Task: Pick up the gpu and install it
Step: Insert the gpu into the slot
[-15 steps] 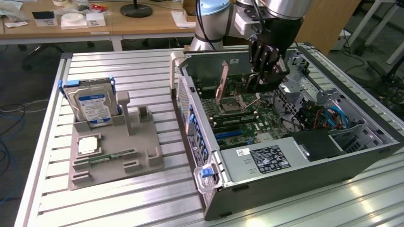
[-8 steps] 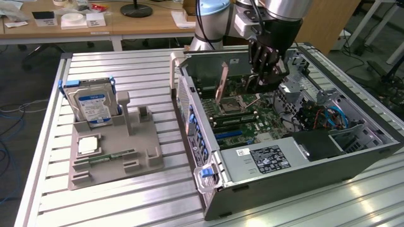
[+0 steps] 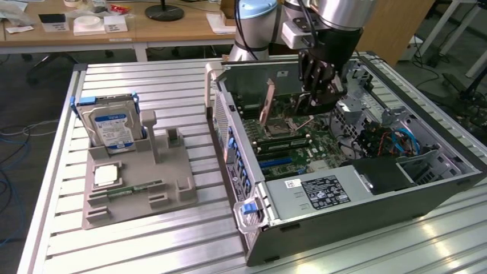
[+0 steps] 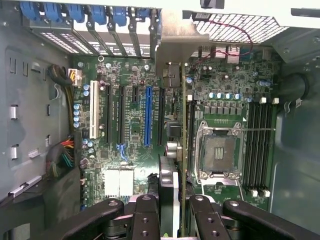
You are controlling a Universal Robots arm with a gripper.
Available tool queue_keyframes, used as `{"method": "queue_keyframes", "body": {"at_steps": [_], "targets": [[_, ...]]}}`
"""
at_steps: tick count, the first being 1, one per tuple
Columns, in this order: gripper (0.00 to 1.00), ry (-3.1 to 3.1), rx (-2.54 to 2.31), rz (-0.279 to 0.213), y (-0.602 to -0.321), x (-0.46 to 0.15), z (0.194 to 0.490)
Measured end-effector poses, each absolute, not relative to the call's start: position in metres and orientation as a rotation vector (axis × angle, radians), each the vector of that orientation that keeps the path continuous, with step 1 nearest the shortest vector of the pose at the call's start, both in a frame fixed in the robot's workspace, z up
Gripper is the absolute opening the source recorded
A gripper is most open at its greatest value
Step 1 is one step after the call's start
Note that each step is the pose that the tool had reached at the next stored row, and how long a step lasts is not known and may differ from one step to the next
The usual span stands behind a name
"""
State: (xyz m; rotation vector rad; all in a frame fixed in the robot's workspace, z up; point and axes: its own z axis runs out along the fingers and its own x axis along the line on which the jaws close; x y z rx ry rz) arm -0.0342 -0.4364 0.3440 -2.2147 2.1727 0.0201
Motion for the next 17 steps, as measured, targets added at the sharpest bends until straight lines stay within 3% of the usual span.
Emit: {"method": "queue_keyframes", "body": {"at_steps": [17], "targets": [[0.28,2.173,-2.215,0.020,-0.4367,-0.0343,0.3352]]}}
